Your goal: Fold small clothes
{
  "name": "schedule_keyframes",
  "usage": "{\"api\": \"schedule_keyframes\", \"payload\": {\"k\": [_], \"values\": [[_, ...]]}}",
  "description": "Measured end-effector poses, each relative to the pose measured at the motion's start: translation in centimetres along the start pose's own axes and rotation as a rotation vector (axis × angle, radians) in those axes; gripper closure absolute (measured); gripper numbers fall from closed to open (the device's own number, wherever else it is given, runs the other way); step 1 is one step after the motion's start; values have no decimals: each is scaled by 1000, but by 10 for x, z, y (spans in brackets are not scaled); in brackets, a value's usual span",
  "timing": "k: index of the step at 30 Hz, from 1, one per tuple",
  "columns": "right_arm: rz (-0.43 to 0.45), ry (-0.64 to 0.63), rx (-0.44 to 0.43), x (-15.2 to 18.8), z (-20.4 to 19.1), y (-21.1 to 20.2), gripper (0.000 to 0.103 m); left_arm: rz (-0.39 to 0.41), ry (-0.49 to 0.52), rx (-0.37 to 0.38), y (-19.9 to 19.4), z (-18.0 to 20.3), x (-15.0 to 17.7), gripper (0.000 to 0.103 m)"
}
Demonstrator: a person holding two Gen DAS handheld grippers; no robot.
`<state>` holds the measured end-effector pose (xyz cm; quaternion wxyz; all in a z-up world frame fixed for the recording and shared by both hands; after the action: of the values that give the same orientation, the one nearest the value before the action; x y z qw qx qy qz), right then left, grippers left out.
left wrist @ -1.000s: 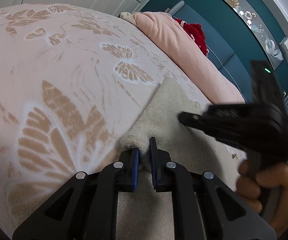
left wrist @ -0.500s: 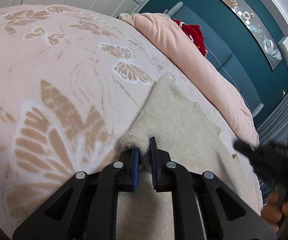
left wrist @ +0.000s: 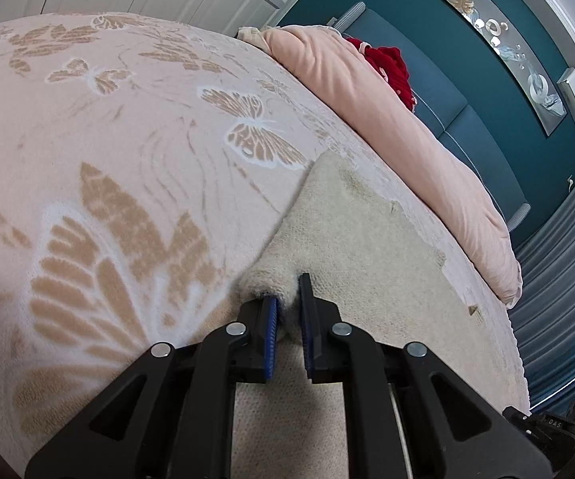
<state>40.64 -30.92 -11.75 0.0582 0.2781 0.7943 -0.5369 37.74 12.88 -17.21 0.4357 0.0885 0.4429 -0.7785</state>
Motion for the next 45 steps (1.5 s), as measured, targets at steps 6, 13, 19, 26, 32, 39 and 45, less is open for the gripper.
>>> {"api": "schedule_keyframes", "payload": {"k": [6,13,19,26,32,39,45], "values": [[102,53,64,-5,34,-19,98,1,6,-3,2,-1,0,92],[134,86,108,-1,34,-45,78,-32,44,-63,-1,13,-8,86],[67,-160,60,-19,-38,-28,84,-148,261,-254,-9,63,-11,31],[-88,-42,89,-52,-30,53,92,-264,351,-496,16,65,-7,20],[91,7,28,13,2,-71,56,-278,470,-502,-32,81,-6,21],[29,231,150,155,117,-170,44,-360,527,-496,-117,67,33,15],[-30,255,181,240,139,-198,37,-473,460,-431,-173,31,79,10]]}}
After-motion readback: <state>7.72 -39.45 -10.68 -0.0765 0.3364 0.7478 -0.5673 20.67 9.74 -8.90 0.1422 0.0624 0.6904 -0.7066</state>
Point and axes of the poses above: each gripper's, at about its wrist camera, not at the fingertips, and y roughly the way its jaws point, z to its right, x to its underside, the point moved 2 cm from there along y, roughly the way its jaws point, and after that the axes turned 6 degrees about -z, right-handed, at the moved point
